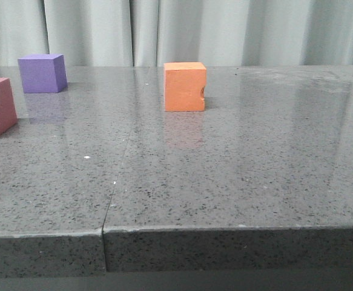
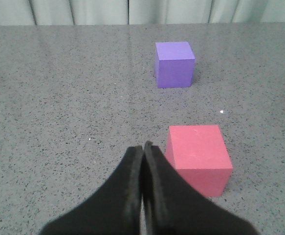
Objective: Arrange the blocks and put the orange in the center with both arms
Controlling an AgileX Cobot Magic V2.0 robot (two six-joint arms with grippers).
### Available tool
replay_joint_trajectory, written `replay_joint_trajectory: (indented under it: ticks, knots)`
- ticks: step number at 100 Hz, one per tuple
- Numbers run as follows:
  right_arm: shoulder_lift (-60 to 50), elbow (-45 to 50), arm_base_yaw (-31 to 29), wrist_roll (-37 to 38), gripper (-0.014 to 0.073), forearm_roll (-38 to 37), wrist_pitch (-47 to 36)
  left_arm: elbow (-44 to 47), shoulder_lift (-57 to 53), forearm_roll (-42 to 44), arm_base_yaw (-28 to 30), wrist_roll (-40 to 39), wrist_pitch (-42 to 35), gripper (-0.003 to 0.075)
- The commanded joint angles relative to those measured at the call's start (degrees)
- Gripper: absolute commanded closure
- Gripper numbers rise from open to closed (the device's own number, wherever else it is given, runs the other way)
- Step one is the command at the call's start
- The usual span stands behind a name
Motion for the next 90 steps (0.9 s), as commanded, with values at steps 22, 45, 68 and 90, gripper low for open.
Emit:
replay_joint_trajectory:
  ticks: [22,45,68,90]
  knots:
    - [0.42,-1.47,-0.12,-0.55,0.0663,-0.48,-4.5,-10.48,12.27,-0.05,0.21,0.67,-4.08,0.0283]
    - [0.42,-1.47,-0.12,-0.55,0.0663,-0.48,-4.5,-17.82,19.76,-1.51,0.21,0.67,-1.02,0.0031]
    - [0.42,-1.47,-0.12,-0.55,0.0663,-0.48,-4.5,-28.13,28.24,-8.73,0.21,12.92,6.04,0.0068]
    - [0.42,-1.47,-0.12,-0.55,0.0663,-0.48,-4.5,-39.97,37.64,-26.26,0.21,37.82,17.52,0.0072]
